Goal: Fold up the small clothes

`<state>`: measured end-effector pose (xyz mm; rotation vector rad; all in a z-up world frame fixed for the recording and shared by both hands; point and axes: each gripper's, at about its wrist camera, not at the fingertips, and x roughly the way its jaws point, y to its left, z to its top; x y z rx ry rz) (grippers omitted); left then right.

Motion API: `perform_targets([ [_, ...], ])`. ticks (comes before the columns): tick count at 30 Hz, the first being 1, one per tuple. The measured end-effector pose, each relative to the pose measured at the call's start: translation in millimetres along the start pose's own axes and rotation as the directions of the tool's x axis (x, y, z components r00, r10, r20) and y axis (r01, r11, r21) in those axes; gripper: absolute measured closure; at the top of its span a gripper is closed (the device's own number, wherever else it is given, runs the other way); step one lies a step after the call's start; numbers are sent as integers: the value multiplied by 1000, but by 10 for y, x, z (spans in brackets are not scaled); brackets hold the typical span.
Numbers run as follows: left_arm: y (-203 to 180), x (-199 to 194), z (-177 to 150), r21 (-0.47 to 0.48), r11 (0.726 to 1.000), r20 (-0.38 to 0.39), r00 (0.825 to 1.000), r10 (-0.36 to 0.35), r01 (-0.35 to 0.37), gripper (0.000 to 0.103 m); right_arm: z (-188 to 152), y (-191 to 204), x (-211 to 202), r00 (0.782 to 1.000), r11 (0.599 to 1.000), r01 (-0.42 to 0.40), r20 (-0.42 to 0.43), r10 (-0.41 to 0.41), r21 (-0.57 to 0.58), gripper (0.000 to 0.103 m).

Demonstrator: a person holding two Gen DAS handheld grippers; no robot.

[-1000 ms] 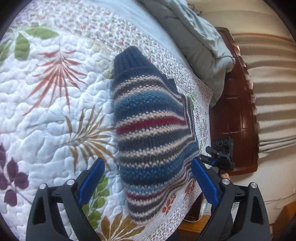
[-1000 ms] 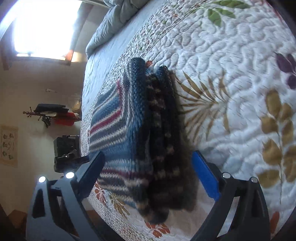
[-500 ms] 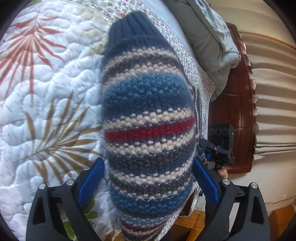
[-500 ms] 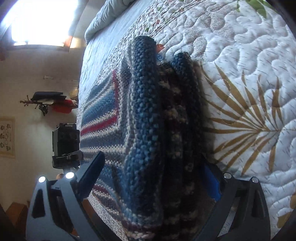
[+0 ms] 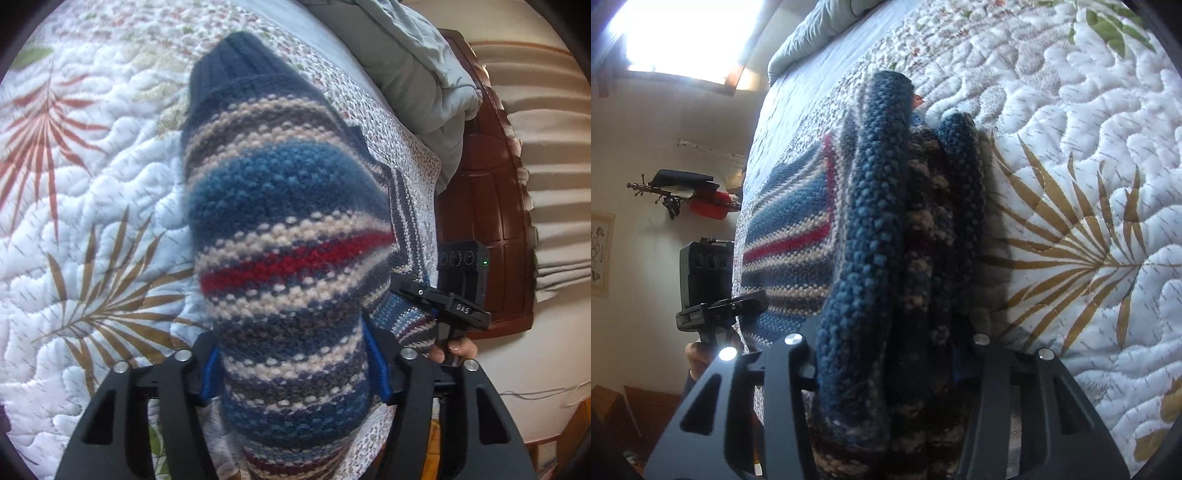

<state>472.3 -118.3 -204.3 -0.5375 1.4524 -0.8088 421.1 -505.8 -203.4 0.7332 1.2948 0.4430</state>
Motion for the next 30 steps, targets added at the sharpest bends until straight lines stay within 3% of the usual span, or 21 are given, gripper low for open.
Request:
perform_targets([
  [6, -220, -279, -68, 52, 998, 26, 999, 32, -33, 49, -130, 395, -114, 998, 999, -31, 49, 33, -29, 62],
  [12, -166, -1000, -401, 78, 996, 70, 997, 44, -50, 49, -510, 1080, 89, 991, 989, -110, 59, 116, -94, 62],
  [17, 291, -1769, -928, 38, 996, 135, 987, 81, -87, 49, -909, 1720, 653, 985, 977, -167, 14, 170, -136, 62],
  [22, 960, -2320, -1536, -25, 995, 176, 980, 95, -92, 49, -1395, 2273, 1307, 986, 966, -168, -60, 159, -197, 62],
  [27, 1542, -2347, -1934, -95, 993, 158, 984, 85, -70, 48, -1772, 2413, 1740, 986, 970, -141, -111, 121, -198, 61],
  [30, 1649, -2302, -2007, -110, 994, 195, 980, 31, -10, 44, -1797, 2293, 1787, 985, 979, -144, -114, 128, -144, 57],
])
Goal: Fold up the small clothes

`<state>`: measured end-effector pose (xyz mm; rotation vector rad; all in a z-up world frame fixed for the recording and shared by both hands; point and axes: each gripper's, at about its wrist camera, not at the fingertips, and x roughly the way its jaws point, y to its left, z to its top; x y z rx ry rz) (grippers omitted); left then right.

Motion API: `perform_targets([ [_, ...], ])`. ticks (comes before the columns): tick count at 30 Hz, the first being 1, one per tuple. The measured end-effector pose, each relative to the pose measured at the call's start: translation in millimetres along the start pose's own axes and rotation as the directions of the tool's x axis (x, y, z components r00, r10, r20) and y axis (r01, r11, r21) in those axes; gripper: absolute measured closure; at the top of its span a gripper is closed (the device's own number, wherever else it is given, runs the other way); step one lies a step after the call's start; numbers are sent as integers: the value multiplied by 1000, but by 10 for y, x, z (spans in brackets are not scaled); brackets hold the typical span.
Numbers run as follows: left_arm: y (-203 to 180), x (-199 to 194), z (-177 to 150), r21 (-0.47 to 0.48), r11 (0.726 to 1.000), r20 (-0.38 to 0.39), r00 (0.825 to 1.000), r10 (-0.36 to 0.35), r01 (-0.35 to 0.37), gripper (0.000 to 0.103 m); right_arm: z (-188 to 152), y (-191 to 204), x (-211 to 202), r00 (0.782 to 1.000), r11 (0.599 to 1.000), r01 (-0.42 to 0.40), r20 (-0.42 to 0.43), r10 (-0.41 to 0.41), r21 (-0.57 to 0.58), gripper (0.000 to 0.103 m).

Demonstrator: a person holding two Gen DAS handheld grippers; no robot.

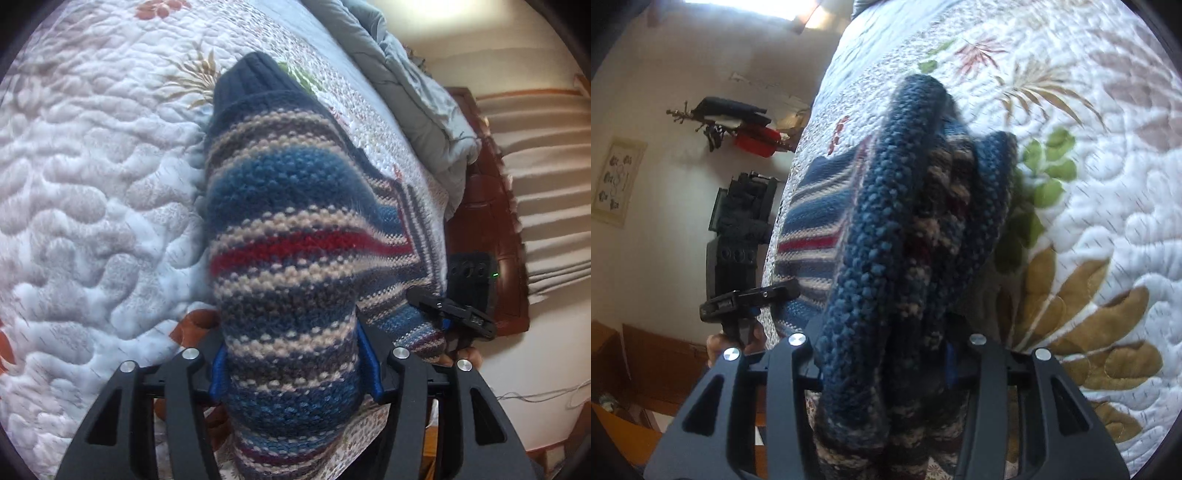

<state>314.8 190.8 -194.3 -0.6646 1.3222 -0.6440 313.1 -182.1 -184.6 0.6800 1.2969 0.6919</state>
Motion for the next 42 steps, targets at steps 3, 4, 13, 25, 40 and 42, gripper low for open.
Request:
perform_targets([
  [3, -70, 30, -22, 25, 999, 14, 1000, 20, -21, 35, 35, -123, -37, 999, 999, 35, -16, -35, 37, 44],
  [4, -137, 0, -26, 43, 998, 24, 999, 36, -37, 33, 63, -132, -66, 999, 998, 43, -16, -42, 39, 43],
  [13, -786, -821, -561, 217, 964, 328, 942, 75, -153, 18, 509, 455, -715, 981, 991, 104, 174, -87, -87, 45],
  [25, -769, -34, -927, 234, 971, 168, 982, -82, 41, 19, 961, -183, 117, 995, 995, 104, 10, -104, 1, 103],
  [40, -870, -90, -1037, 191, 981, 213, 975, -69, 27, 14, -79, 408, -401, 996, 977, -87, -23, 85, -196, 81],
  [42, -813, -4, -1004, 164, 986, 192, 981, -38, 6, 14, -243, 321, -285, 997, 980, -58, -55, 49, -190, 84],
])
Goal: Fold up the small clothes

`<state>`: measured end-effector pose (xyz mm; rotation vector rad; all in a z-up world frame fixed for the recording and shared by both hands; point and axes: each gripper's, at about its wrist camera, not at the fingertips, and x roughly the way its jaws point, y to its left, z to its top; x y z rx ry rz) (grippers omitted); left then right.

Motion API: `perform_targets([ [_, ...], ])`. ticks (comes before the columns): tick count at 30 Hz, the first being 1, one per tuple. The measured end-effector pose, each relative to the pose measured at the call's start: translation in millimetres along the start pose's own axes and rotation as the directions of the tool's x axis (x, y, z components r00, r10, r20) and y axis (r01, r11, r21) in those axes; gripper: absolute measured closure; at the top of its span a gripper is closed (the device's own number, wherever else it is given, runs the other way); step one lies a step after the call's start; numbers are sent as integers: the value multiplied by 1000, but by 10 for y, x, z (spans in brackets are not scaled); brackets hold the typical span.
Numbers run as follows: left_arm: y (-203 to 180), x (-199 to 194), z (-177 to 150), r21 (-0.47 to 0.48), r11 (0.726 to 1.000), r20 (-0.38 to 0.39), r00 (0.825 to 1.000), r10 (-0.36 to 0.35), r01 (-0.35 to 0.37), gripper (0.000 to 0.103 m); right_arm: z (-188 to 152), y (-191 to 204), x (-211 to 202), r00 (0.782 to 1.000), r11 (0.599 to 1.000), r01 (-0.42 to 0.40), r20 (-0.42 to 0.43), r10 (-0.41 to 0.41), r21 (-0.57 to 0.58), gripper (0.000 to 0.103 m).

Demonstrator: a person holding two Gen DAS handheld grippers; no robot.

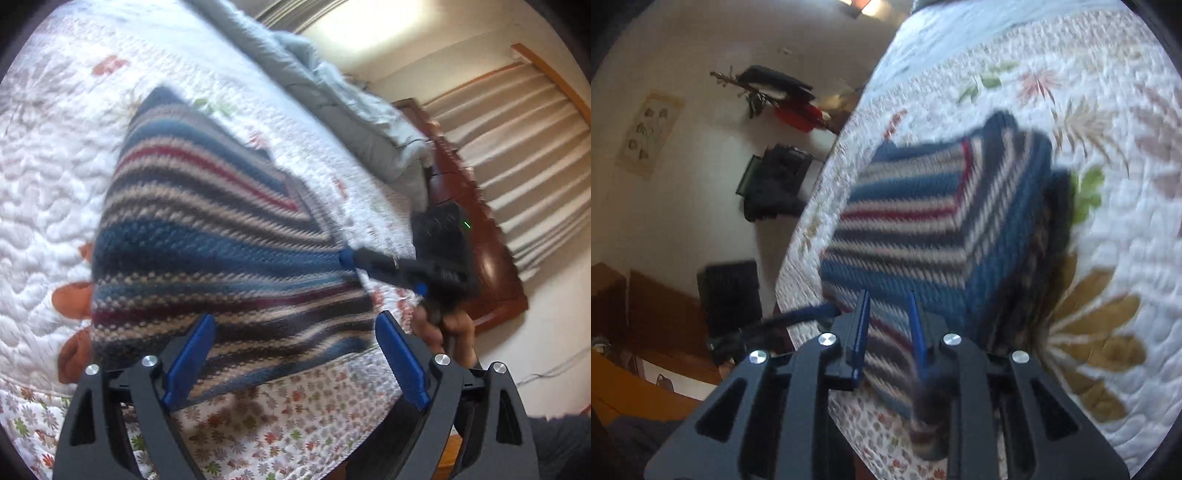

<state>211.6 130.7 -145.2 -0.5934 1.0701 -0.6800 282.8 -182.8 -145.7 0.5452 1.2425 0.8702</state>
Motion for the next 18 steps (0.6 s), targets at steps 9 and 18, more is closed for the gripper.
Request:
perform_targets([
  [9, 9, 57, -47, -43, 999, -21, 1000, 20, -21, 14, -160, -170, -114, 998, 996, 55, 37, -58, 63, 93],
  [18, 55, -65, -309, -32, 997, -27, 997, 66, -66, 10, -628, 128, -41, 986, 987, 159, 42, -160, 32, 90],
])
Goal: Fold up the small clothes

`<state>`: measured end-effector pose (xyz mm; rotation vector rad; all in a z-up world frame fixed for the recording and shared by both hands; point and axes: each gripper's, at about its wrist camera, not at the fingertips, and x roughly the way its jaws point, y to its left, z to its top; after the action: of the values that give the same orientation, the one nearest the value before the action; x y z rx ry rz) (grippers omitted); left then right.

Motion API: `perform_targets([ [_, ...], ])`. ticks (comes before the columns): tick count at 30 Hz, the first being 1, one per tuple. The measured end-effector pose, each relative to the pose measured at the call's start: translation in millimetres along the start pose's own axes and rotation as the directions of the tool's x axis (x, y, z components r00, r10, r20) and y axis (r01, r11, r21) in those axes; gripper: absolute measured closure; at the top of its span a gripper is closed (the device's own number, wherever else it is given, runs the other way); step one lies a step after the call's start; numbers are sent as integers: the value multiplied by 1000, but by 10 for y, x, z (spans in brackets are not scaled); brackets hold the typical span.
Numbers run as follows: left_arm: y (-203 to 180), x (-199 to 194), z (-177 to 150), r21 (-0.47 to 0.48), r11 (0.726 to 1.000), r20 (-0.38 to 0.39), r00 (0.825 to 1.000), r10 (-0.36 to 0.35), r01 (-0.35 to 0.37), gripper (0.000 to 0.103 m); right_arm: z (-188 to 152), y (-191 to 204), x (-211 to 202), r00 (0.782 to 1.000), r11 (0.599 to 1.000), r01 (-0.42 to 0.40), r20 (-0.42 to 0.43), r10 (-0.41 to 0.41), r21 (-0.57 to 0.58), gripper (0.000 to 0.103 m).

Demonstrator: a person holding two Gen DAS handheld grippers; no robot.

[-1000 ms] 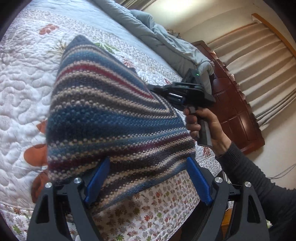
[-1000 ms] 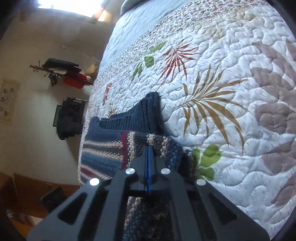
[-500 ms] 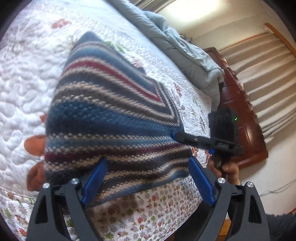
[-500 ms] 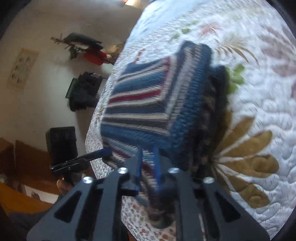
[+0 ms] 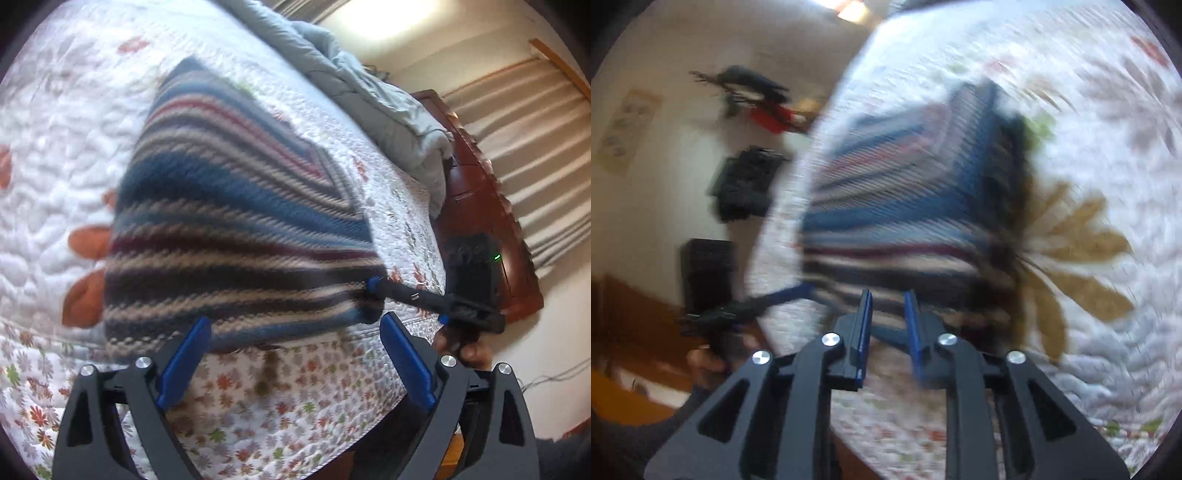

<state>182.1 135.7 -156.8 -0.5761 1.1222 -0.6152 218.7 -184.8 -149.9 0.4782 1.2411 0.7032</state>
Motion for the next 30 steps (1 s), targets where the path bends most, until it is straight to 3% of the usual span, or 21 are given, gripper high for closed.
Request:
perform_targets([
  [2, 73, 1, -41, -33, 999, -1, 1000, -16, 16, 10, -35, -136, 45, 1000, 999, 25, 4, -25, 43, 101],
  [4, 58, -56, -109, -55, 998, 6, 1000, -19, 20, 10, -91, -136, -16, 1000, 997, 9, 29, -11, 75, 99],
  [7, -66, -208, -285, -36, 999, 4, 1000, 6, -6, 9, -180, 78, -216, 995, 999, 21, 93, -25, 46, 63],
  [9, -186, -396, -425, -6, 998, 49, 997, 60, -60, 4, -298, 271, -386, 985, 997, 77, 156, -80, 22, 30],
  [12, -399, -748, -704, 57, 968, 166, 959, 232, -244, 4, -593, 530, -611, 952, 981, 195, 237, -192, 11, 13],
  [15, -545, -934, -919, 83, 928, 216, 915, 340, -364, 4, -907, 605, -671, 935, 969, 244, 256, -244, 32, 11],
  [19, -703, -1156, -1269, 84, 884, 285, 861, 422, -461, 4, -1311, 713, -666, 901, 932, 347, 238, -363, 104, 9],
  [21, -786, -1266, -1416, 79, 873, 317, 843, 436, -481, 4, -1472, 813, -662, 874, 905, 403, 235, -424, 136, 8],
  [23, -944, -1360, -1548, 84, 839, 363, 800, 477, -538, 4, -1654, 970, -715, 828, 871, 468, 268, -492, 152, 7],
  [25, -1129, -1442, -1652, 110, 798, 403, 760, 510, -593, 4, -1772, 1116, -722, 793, 842, 524, 286, -538, 130, 5],
  [26, -1214, -1492, -1689, 111, 785, 421, 744, 518, -609, 4, -1834, 1223, -751, 786, 837, 535, 298, -542, 111, 5],
  [27, -1277, -1541, -1710, 107, 790, 430, 745, 510, -603, 4, -1869, 1312, -774, 776, 831, 549, 312, -548, 95, 5],
  [29, -1396, -1629, -1720, 121, 843, 406, 801, 440, -524, 4, -1959, 1529, -870, 753, 823, 564, 366, -546, 67, 5],
  [30, -1439, -1658, -1717, 117, 857, 398, 815, 422, -501, 4, -1980, 1596, -911, 743, 820, 570, 390, -544, 56, 5],
])
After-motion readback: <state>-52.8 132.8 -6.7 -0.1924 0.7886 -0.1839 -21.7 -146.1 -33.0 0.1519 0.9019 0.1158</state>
